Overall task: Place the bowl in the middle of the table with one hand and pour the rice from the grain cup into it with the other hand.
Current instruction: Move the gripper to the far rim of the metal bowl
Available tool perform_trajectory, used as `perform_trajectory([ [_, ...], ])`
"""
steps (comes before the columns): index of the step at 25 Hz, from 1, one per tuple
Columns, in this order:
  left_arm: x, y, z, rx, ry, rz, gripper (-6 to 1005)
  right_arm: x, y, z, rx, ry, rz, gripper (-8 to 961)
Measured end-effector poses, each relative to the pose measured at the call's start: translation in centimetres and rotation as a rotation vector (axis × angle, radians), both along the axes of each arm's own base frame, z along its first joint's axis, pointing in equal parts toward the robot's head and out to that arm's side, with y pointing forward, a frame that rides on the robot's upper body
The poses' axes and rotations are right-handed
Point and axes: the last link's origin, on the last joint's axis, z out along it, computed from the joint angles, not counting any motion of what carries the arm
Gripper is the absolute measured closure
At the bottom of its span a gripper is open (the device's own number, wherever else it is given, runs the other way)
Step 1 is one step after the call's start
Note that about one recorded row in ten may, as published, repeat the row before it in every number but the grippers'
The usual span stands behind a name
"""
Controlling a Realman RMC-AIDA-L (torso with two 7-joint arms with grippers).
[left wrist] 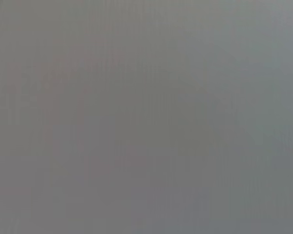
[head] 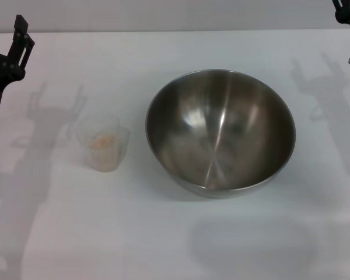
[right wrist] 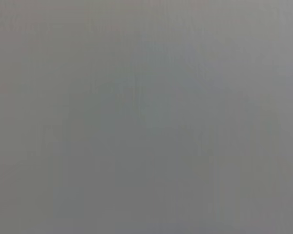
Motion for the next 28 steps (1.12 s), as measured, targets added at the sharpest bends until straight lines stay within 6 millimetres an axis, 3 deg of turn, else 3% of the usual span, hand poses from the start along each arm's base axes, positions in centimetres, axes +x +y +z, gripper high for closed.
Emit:
perform_trajectory([
  [10,0.0,0.0,0.0,0.001,-0.001,0.0,174,-0.1,0.0,-0.1,0.003,-0.006,0.002,234],
  [19,0.0,-0.1,0.0,0.001,-0.005,-0.001,175,-1.5,0.6,-0.7,0.105,-0.204,-0.02,234],
  [24,0.0,-0.1,0.0,0.002,-0.004,-0.001,176,-2.7,2.3,-1.5,-0.018,-0.108,-0.044,234],
  [28,0.0,-0.1,0.1,0.005,-0.002,-0.002,176,-4.9,3.2,-3.1,-0.172,-0.103,-0.07,235],
])
